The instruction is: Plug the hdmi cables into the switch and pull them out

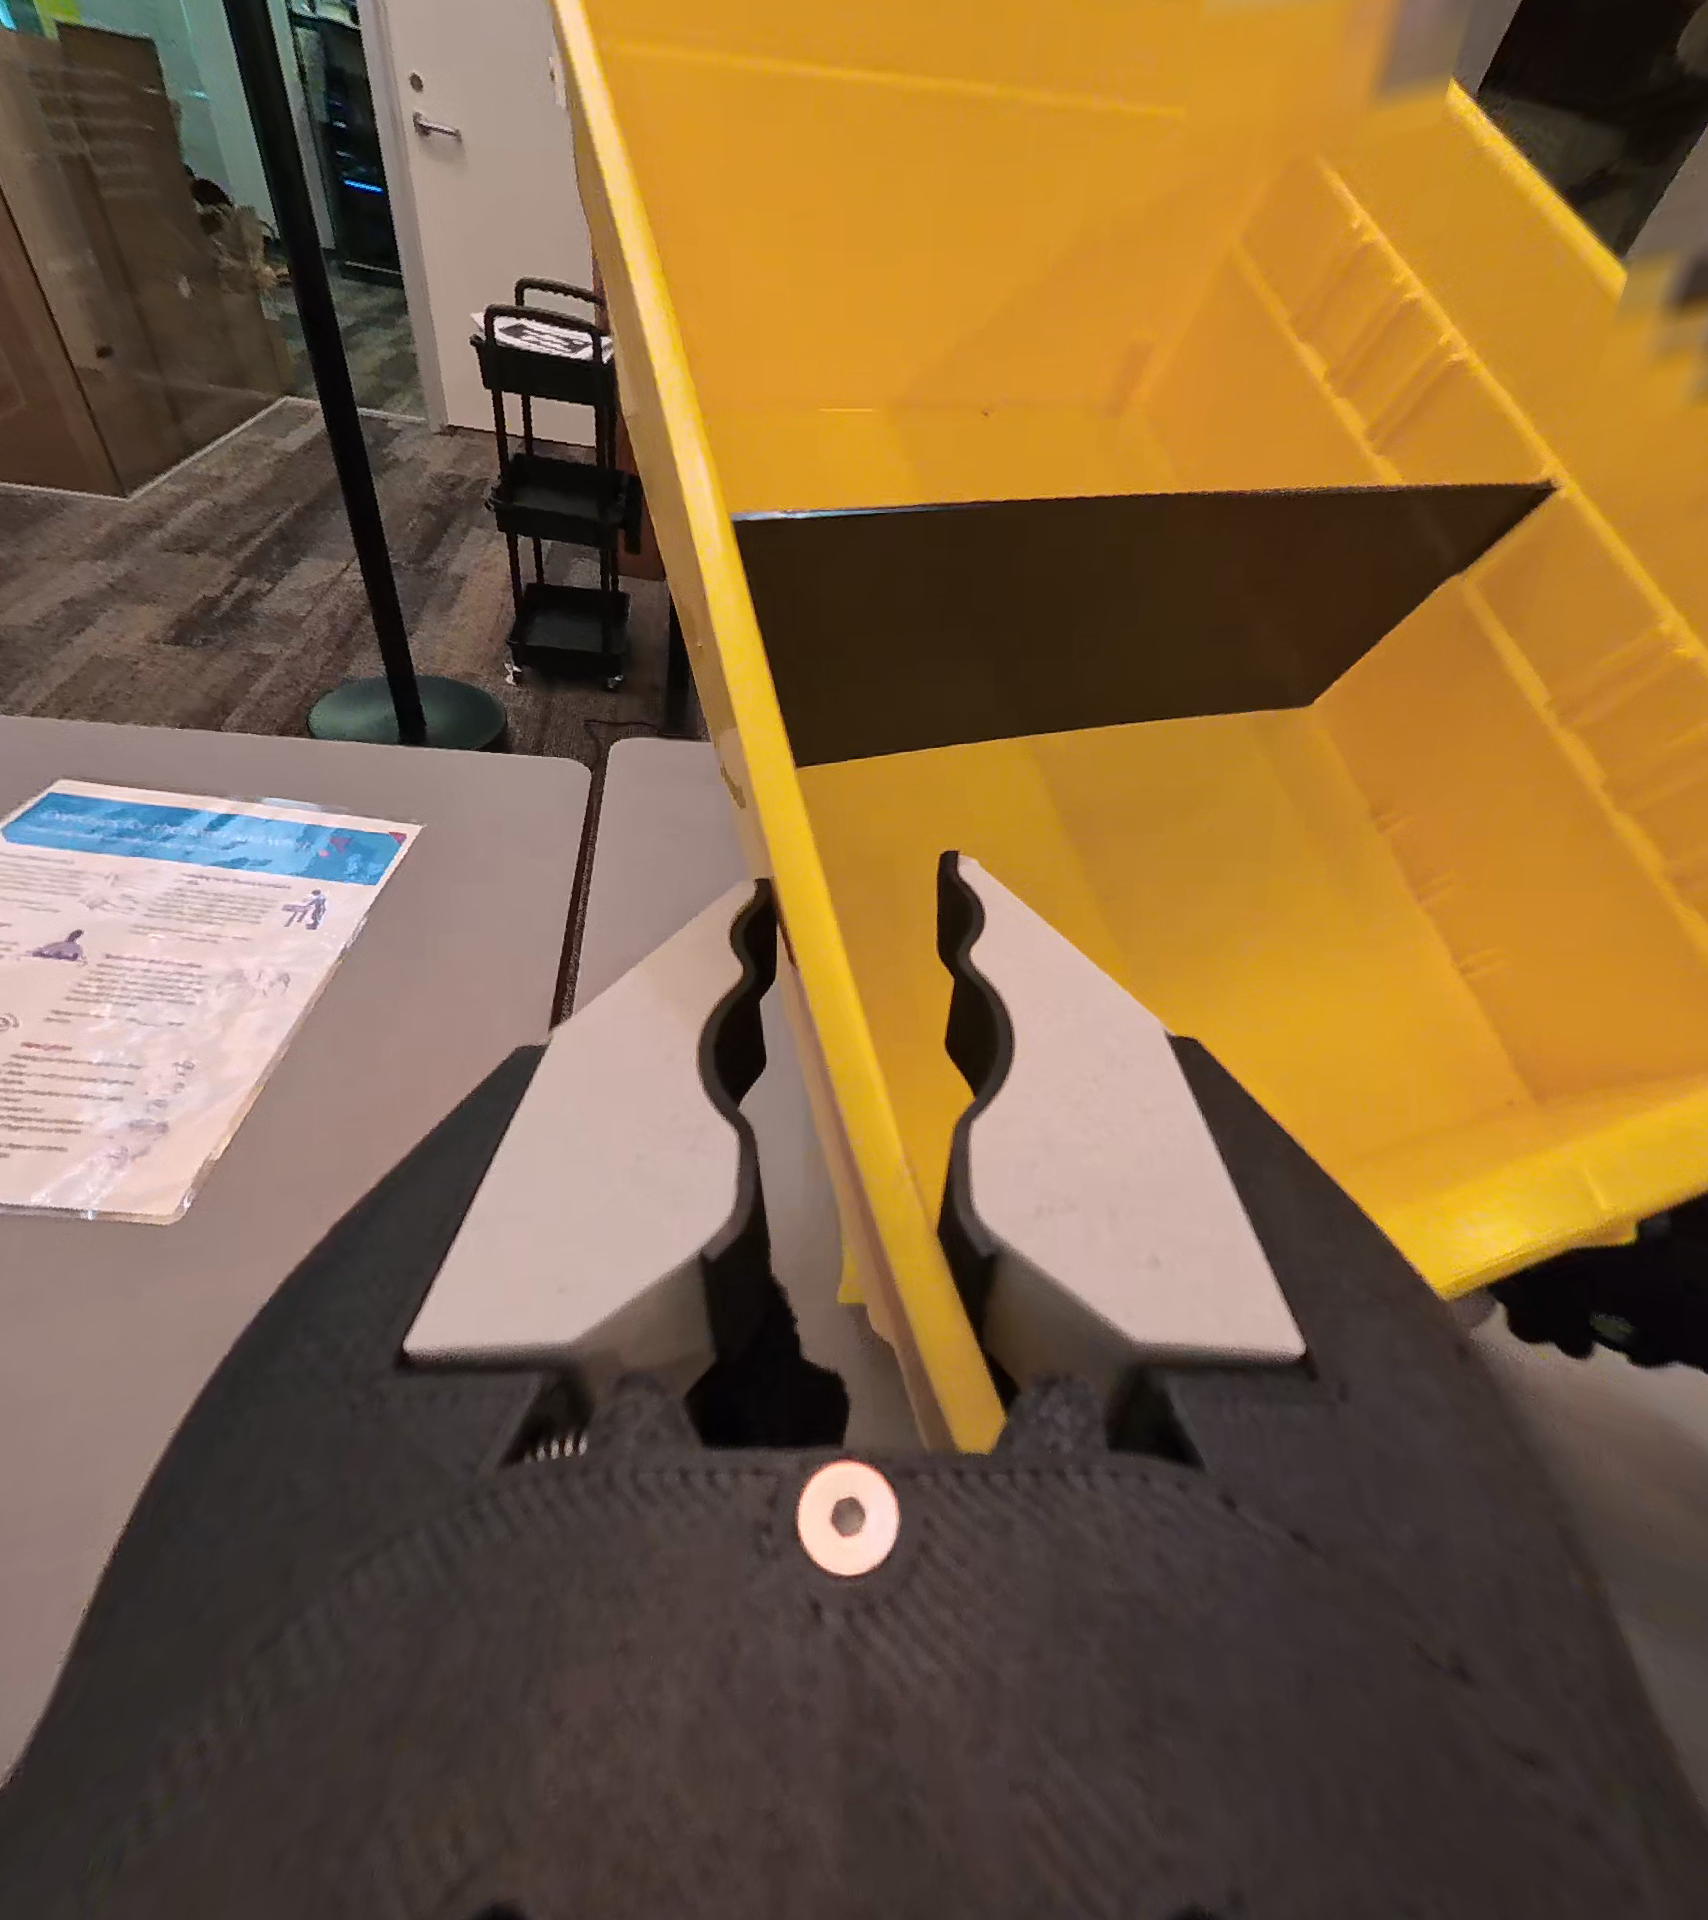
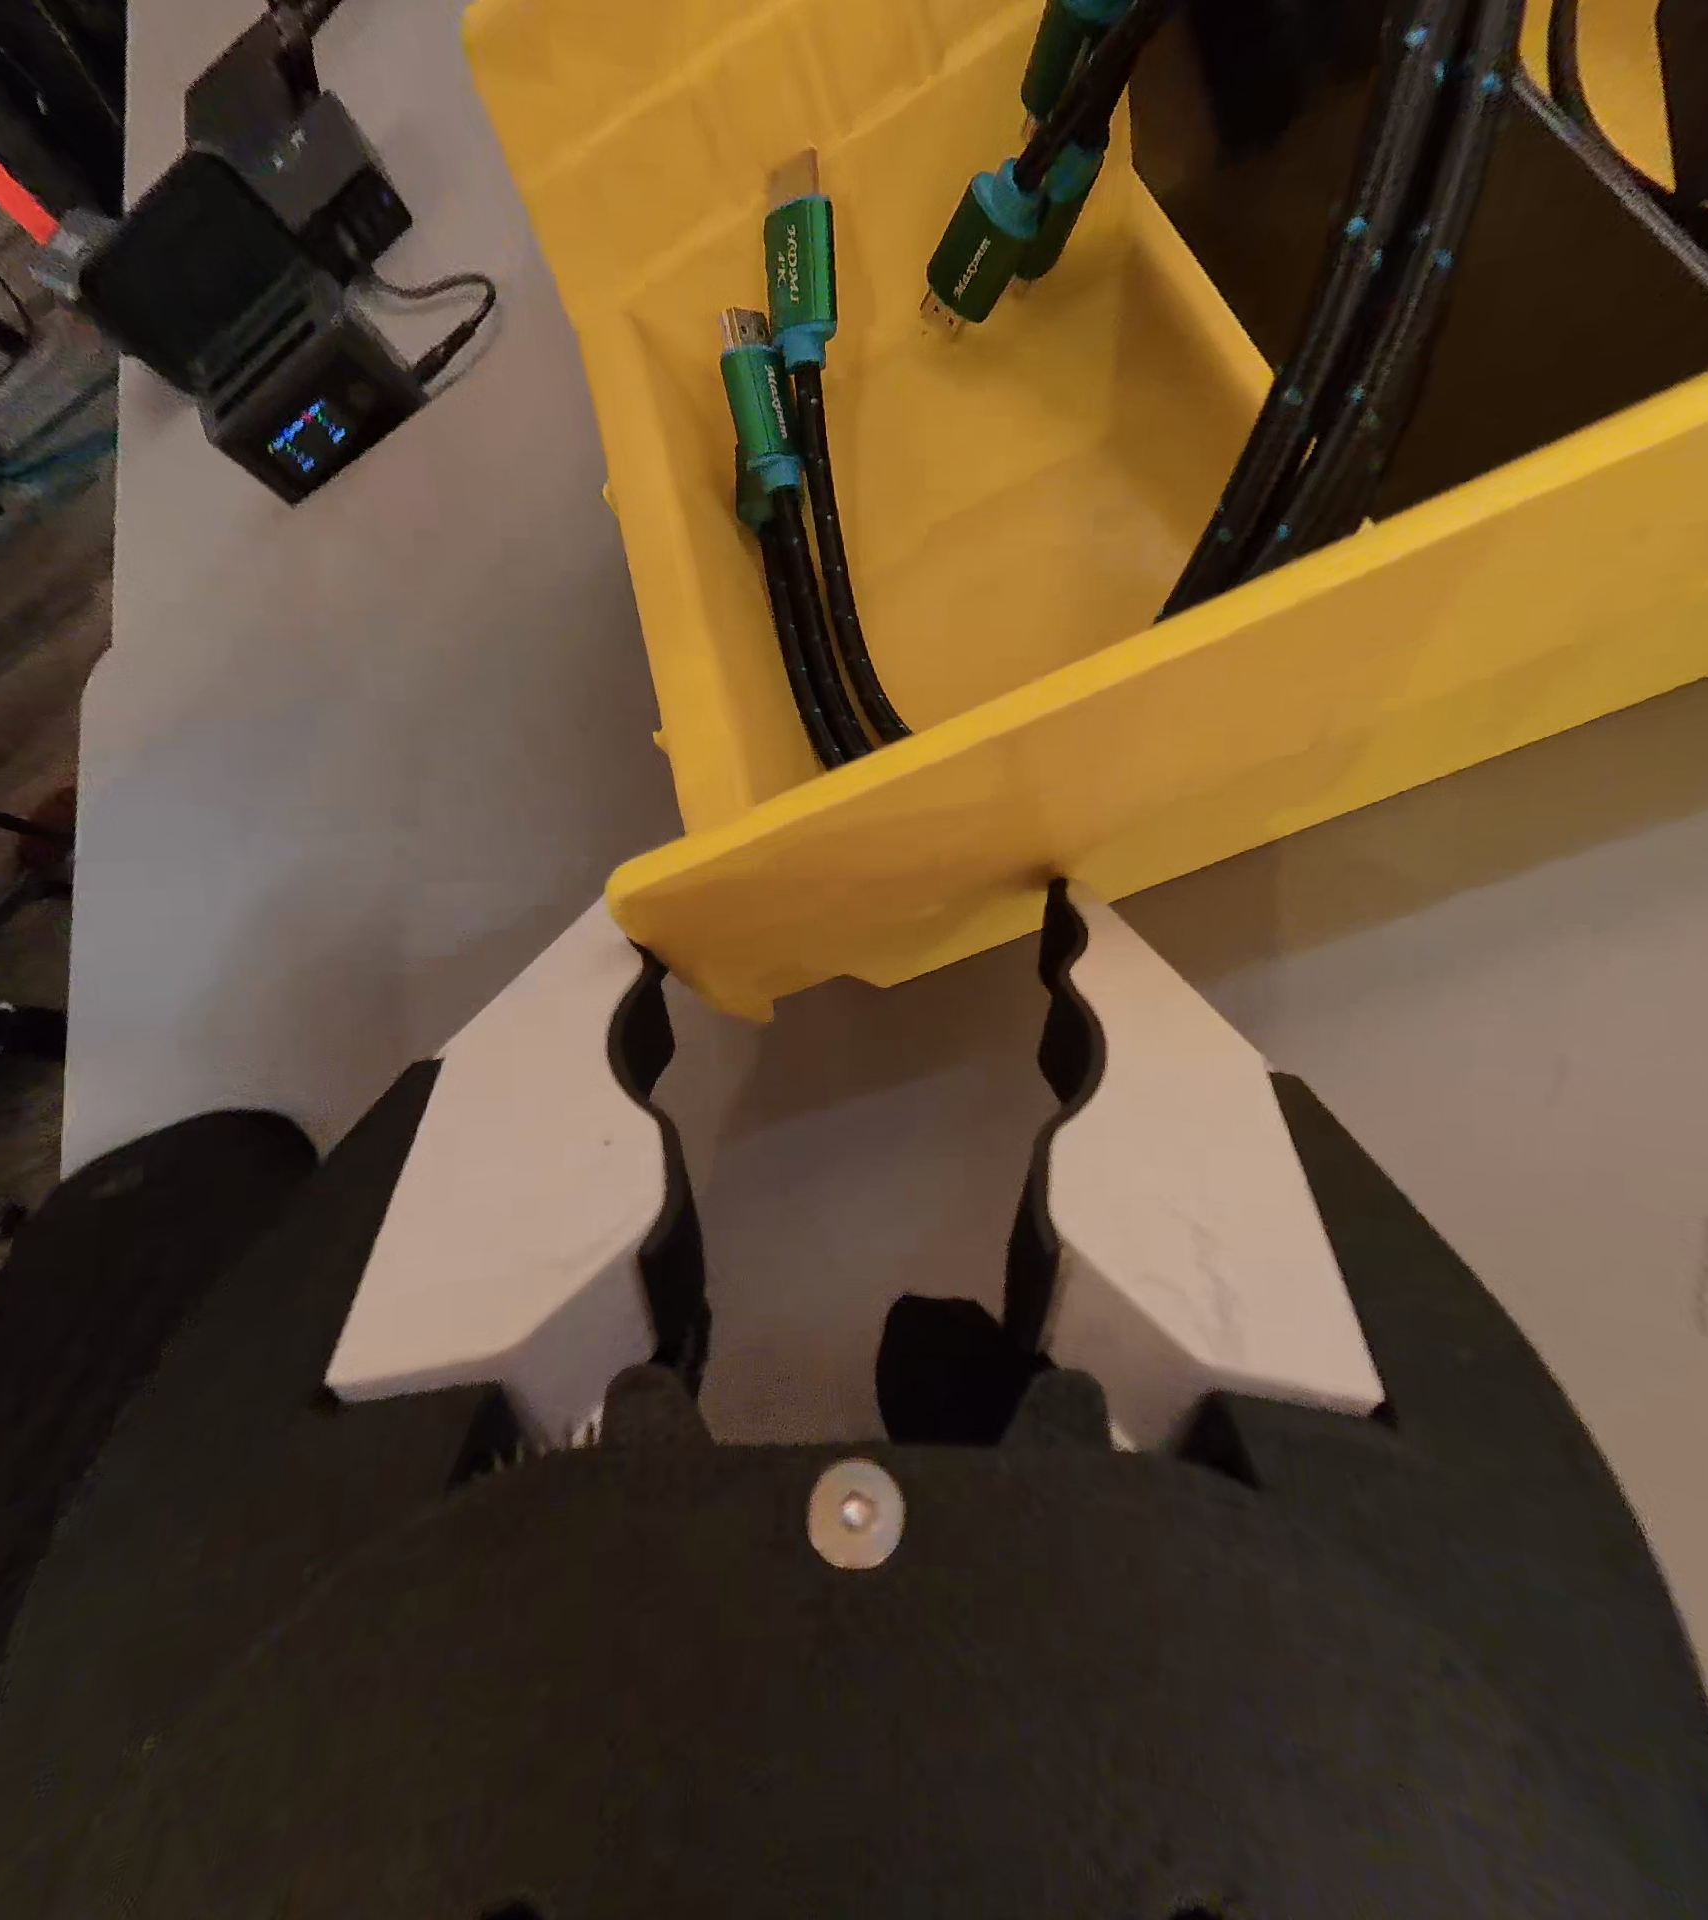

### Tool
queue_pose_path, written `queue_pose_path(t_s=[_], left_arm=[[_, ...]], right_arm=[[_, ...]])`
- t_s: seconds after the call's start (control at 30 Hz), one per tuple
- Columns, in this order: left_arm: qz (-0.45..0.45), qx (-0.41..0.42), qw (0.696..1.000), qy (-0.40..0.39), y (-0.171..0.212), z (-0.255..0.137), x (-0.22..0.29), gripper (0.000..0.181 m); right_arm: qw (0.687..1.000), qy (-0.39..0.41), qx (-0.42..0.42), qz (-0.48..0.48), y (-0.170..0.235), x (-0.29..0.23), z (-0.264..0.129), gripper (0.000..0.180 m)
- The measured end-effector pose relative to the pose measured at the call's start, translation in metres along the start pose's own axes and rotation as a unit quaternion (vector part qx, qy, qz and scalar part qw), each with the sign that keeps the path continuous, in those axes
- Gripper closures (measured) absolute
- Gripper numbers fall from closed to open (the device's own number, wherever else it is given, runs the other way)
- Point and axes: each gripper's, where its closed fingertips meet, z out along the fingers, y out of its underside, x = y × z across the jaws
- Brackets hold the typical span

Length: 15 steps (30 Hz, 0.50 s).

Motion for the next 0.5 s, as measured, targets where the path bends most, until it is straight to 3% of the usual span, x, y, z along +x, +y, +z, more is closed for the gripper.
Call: queue_pose_path(t_s=[0.17, 0.27, 0.5], left_arm=[[0.004, 0.002, 1.000, 0.011, -0.003, 0.003, 0.009, 0.151], [0.009, -0.002, 1.000, 0.015, -0.002, 0.006, 0.014, 0.151], [0.046, -0.022, 0.998, 0.044, -0.004, 0.017, 0.047, 0.151]], right_arm=[[1.000, 0.012, -0.020, -0.012, -0.016, 0.025, 0.016, 0.116], [1.000, 0.003, -0.019, 0.000, -0.022, 0.030, 0.015, 0.105], [0.999, 0.016, 0.004, -0.033, -0.019, 0.020, -0.054, 0.100]])
